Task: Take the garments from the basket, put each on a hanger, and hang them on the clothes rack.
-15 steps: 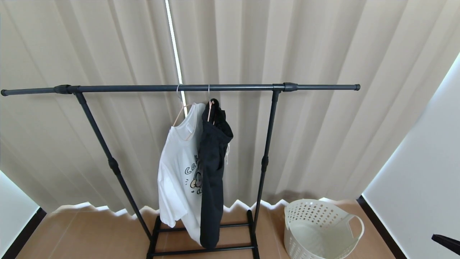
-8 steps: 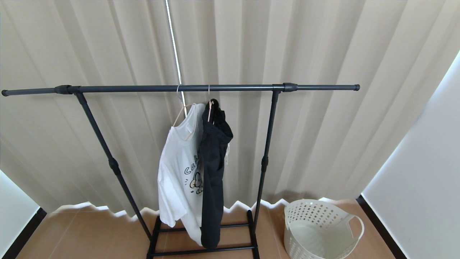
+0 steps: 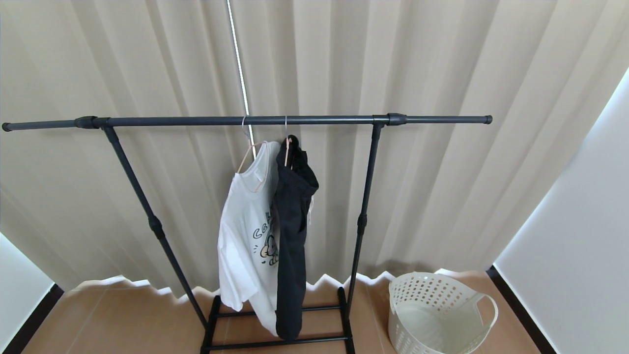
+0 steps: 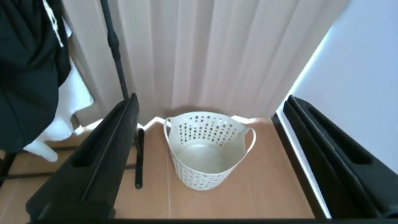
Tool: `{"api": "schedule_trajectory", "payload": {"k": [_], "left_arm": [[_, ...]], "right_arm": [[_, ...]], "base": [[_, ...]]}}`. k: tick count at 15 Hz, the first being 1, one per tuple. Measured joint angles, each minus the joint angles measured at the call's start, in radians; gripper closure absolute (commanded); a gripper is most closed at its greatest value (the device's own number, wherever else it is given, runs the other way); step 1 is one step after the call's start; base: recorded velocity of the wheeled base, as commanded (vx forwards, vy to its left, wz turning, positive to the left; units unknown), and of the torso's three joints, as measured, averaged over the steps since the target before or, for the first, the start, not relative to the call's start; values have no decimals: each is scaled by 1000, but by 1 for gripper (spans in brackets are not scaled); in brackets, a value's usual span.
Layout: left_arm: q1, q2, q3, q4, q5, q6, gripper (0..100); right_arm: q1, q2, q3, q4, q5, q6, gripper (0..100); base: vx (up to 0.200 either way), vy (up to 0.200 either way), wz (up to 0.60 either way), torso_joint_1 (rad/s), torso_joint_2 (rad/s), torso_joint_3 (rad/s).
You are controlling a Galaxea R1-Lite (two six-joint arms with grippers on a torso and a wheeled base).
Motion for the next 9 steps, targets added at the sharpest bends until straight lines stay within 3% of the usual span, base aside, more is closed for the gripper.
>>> {"api": "schedule_trajectory", "payload": {"k": [9], "left_arm": [[-21,-70,2,-6,-5,1,0]], "right_arm": [[10,-28,0,-1,20,11,0]], "base": [[0,0,0,0,0,0]]}}
